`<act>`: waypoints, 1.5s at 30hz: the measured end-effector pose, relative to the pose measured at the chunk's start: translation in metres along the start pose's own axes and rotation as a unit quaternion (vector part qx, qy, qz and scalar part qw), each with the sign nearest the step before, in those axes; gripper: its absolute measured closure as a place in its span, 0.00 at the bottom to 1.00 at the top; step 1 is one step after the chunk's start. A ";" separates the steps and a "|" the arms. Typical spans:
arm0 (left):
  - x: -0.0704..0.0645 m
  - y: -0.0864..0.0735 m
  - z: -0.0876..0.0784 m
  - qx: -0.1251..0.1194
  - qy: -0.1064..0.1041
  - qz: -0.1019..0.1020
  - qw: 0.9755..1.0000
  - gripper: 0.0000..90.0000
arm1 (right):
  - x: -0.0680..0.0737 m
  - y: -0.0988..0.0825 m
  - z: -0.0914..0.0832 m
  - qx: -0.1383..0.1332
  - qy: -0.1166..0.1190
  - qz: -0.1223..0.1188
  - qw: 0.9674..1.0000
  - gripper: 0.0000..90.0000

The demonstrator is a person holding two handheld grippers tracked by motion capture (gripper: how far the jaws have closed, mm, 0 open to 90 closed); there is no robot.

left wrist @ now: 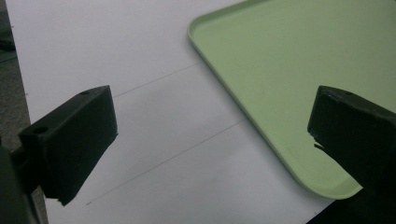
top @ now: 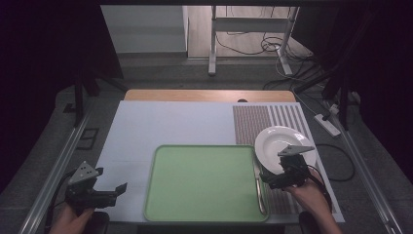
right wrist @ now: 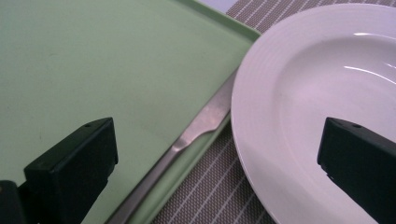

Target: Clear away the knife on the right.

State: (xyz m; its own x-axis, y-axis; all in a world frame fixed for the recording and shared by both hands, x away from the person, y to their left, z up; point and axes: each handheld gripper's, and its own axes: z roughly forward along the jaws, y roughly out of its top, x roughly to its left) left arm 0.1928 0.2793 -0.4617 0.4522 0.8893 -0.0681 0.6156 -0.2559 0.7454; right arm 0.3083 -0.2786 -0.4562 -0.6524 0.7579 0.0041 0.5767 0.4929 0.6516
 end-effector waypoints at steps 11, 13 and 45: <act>0.000 0.000 0.000 0.000 0.000 -0.002 1.000 0.02 | -0.004 -0.017 -0.021 -0.021 -0.002 0.031 0.999 0.00; 0.000 0.000 0.000 0.000 0.000 -0.001 1.000 0.02 | -0.005 -0.019 -0.025 -0.024 -0.005 0.036 0.999 0.00; 0.000 0.000 0.000 0.002 0.002 -0.003 1.000 0.02 | -0.016 -0.042 -0.057 -0.045 -0.044 0.070 0.996 0.00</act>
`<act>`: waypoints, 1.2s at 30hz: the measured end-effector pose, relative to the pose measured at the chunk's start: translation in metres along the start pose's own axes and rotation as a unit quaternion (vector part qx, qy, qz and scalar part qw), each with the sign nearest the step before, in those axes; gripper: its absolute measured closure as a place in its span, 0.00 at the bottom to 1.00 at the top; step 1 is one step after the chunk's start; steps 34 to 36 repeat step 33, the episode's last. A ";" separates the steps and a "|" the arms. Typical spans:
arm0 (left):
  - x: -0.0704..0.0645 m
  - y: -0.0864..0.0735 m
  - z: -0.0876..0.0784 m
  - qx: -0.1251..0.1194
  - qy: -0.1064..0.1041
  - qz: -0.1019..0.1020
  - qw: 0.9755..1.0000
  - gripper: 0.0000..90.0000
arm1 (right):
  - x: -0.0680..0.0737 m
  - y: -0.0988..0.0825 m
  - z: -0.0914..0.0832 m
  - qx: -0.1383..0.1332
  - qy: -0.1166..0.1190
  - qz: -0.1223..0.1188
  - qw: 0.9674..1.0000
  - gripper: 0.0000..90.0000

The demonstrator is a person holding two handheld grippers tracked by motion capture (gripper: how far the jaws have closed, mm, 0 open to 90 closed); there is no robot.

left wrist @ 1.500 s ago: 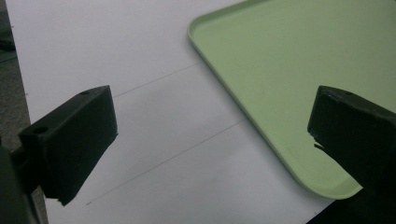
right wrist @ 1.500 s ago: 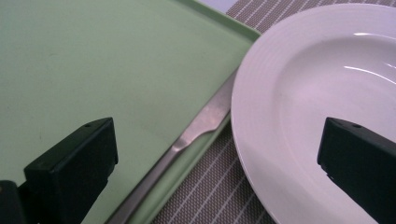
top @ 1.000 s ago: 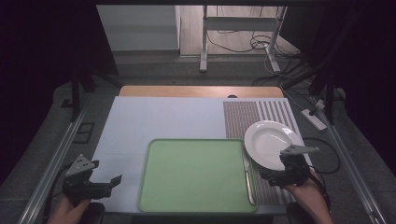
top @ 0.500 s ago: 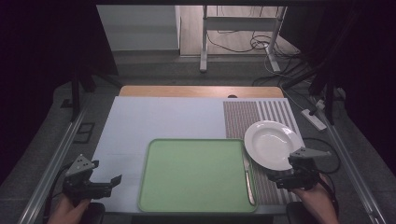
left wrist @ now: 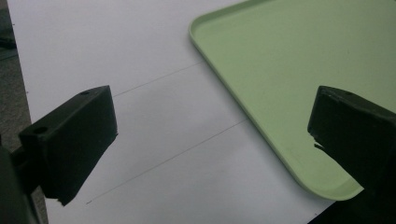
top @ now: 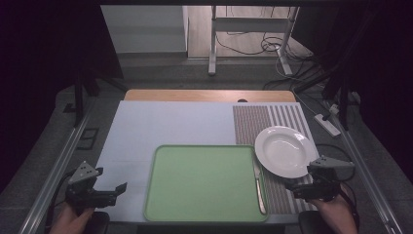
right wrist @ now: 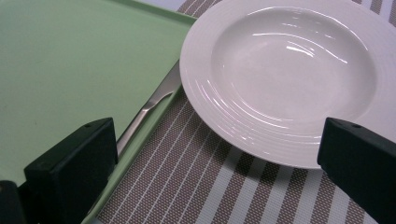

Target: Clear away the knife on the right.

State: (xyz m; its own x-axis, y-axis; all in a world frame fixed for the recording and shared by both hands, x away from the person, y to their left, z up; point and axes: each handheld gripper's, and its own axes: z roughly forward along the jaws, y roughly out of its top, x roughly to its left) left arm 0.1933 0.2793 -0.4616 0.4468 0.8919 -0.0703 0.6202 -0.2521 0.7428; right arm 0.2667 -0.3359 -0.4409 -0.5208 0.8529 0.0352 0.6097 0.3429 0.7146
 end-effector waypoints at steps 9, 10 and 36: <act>0.000 0.000 0.000 0.000 0.000 0.000 1.000 0.02 | -0.001 -0.003 -0.004 0.000 -0.005 0.001 1.000 0.00; 0.000 0.000 0.000 0.000 0.000 0.000 1.000 0.02 | -0.001 -0.003 -0.005 0.000 -0.006 0.002 1.000 0.00; 0.000 0.000 0.000 -0.003 -0.001 0.000 1.000 0.02 | -0.001 -0.007 -0.006 0.024 -0.016 -0.003 1.000 0.00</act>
